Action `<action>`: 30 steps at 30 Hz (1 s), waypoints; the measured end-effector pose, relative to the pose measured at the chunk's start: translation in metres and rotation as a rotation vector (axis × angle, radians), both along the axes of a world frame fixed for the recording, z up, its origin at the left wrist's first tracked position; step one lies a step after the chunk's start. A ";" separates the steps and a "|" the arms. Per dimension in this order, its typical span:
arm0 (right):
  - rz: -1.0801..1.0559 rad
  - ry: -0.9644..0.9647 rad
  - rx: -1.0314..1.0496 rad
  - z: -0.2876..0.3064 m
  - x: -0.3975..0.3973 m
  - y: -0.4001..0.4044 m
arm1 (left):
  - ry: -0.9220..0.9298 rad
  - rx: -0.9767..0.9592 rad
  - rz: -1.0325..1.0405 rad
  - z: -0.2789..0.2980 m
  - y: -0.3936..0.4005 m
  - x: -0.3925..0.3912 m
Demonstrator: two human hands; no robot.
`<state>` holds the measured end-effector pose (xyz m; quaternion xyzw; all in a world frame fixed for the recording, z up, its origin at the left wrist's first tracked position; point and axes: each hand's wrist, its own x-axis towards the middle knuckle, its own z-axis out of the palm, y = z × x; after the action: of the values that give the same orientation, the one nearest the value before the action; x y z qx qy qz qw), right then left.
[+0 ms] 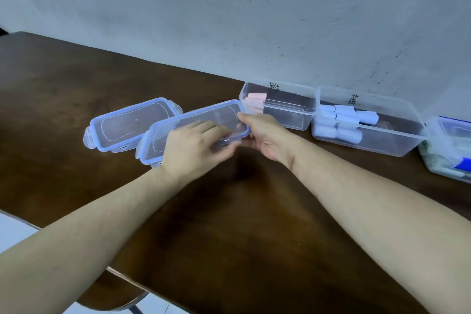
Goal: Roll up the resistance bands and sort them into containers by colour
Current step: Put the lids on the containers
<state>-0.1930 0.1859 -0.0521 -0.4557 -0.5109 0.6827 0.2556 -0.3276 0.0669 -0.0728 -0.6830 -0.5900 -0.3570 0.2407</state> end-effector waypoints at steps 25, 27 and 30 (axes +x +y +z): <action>-0.485 0.252 0.042 0.056 0.329 0.066 | -1.678 -0.600 -0.246 0.057 0.140 0.182; -0.506 0.230 0.061 0.054 0.339 0.073 | -1.683 -0.627 -0.257 0.054 0.151 0.195; -0.583 0.193 0.110 0.052 0.345 0.086 | -1.683 -0.592 -0.251 0.050 0.161 0.212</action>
<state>0.1524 0.2720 0.0000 -0.5016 -0.3682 0.5918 0.5124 -0.1160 0.2278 -0.0228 -0.2889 -0.5600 -0.5962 -0.4975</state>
